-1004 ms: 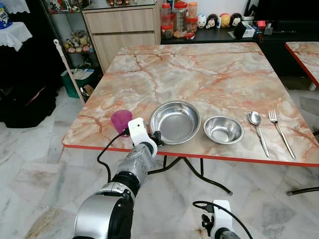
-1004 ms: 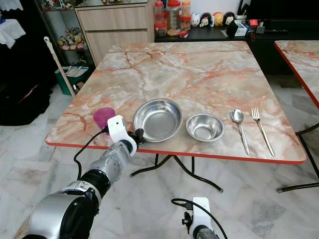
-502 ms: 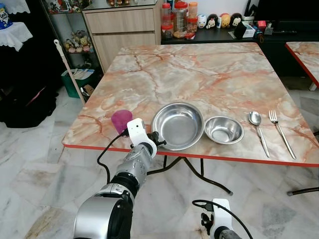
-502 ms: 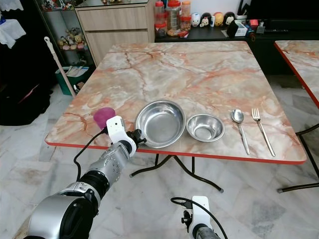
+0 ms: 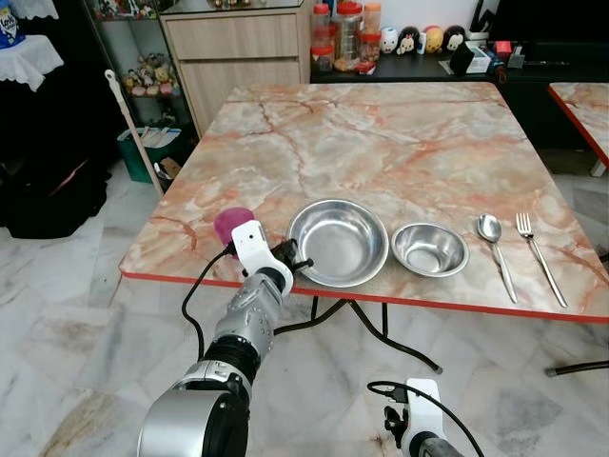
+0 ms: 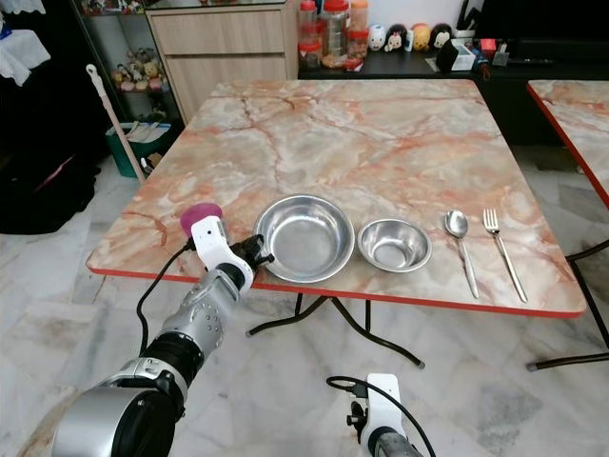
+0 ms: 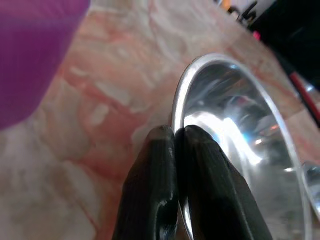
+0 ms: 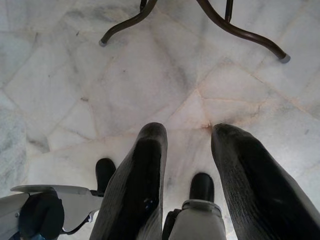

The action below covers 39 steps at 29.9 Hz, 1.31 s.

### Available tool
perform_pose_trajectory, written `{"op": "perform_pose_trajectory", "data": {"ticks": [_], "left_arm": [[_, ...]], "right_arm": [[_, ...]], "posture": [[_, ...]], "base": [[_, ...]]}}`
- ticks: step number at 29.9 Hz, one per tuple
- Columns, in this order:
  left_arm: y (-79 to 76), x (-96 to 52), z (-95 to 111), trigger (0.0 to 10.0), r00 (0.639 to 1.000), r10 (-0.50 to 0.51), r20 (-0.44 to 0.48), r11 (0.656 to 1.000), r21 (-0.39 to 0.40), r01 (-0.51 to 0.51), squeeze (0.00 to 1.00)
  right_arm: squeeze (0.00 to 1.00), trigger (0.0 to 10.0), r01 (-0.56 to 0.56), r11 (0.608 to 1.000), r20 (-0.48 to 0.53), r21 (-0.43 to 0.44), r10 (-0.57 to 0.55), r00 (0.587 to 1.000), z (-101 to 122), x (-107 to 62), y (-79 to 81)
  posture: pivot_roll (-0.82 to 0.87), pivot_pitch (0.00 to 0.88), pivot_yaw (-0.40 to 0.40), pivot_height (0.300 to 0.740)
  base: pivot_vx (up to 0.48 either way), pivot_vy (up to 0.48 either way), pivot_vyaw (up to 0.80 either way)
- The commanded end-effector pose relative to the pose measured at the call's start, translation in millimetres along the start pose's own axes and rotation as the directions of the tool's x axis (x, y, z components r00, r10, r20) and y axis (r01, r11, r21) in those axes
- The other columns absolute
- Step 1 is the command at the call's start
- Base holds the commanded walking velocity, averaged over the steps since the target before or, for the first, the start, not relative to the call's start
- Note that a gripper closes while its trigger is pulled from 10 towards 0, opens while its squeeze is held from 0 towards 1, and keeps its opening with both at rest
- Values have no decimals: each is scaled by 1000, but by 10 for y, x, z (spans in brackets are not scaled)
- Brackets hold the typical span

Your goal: Setting the table

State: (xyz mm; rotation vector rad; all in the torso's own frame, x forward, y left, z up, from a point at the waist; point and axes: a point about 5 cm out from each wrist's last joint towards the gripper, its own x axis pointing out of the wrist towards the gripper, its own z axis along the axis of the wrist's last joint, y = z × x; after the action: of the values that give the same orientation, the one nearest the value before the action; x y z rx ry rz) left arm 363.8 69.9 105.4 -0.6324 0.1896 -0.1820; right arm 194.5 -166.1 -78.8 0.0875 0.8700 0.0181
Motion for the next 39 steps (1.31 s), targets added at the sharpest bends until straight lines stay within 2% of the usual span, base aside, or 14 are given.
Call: {"op": "perform_pose_trajectory", "data": {"ticks": [1, 4, 5, 10, 13, 17, 18, 20, 31, 34, 37, 38, 39], "left_arm": [[-177, -64, -219, 0, 999, -48, -2, 995, -89, 47, 0], [-224, -68, -174, 118, 995, -96, 31, 993, -70, 98, 0], [-287, -83, -140, 10000, 987, -146, 67, 988, -42, 149, 0], [-333, -94, -117, 10000, 979, -179, 95, 983, -31, 183, 0], [-377, -100, -37, 10000, 968, -207, 140, 976, -41, 215, 0], [-384, -106, -26, 10000, 966, -214, 146, 974, -38, 222, 0], [-386, -91, 44, 10000, 964, -198, 177, 973, -81, 215, 0], [-390, -85, 107, 10000, 960, -193, 204, 972, -92, 215, 0], [-460, -111, 320, 10000, 928, -222, 300, 968, -49, 248, 0], [-508, -134, 437, 10000, 909, -236, 345, 961, -53, 270, 0], [-612, -168, 665, 10000, 868, -266, 418, 953, -19, 302, 0], [-626, -184, 823, 10000, 846, -259, 466, 955, -4, 295, 0], [-626, -184, 823, 10000, 846, -259, 466, 955, -4, 295, 0]], "right_arm": [[0, 10000, -8, 1000, 3, -3, 8, 1000, 40, 14, 24], [0, 10000, 0, 1000, 5, -12, 0, 1000, 44, 13, 13], [0, 10000, 7, 1000, 7, -14, -7, 1000, 39, 10, 0], [0, 10000, 10, 1000, 10, -10, -10, 1000, 43, 9, -8], [0, 10000, 14, 1000, 19, -2, -14, 1000, 67, 12, -16], [0, 10000, 14, 1000, 20, -2, -14, 1000, 68, 12, -17], [0, 10000, 14, 1000, 19, -2, -14, 1000, 68, 12, -18], [0, 10000, 14, 1000, 19, -1, -14, 1000, 71, 13, -19], [0, 10000, 19, 1000, 32, 5, -19, 999, 88, 13, -27], [0, 10000, 22, 1000, 36, 6, -22, 999, 91, 13, -28], [0, 10000, 23, 1000, 37, 7, -23, 999, 90, 11, -34], [0, 10000, 22, 1000, 36, 5, -23, 999, 91, 12, -34], [0, 10000, 22, 1000, 36, 5, -23, 999, 91, 12, -34]], "posture": [[-139, 0, 46, 740], [-138, 0, 43, 740], [-138, 0, 41, 740], [-151, 0, 45, 740], [-153, 0, 46, 740], [-153, 0, 46, 740], [-151, 0, 46, 740], [-152, 0, 46, 740], [-150, 0, 46, 740], [-150, 0, 46, 740], [-153, 0, 46, 740], [-144, 0, 41, 740], [-144, 0, 41, 740]], "base": [[0, 0, 0], [0, 0, 0], [0, 0, 0], [0, 0, 0], [0, 0, 0], [0, 0, 0], [0, 0, 0], [0, 0, 0], [0, 0, 0], [0, 0, 0], [0, 0, 0], [0, 0, 0], [0, 0, 0]]}}
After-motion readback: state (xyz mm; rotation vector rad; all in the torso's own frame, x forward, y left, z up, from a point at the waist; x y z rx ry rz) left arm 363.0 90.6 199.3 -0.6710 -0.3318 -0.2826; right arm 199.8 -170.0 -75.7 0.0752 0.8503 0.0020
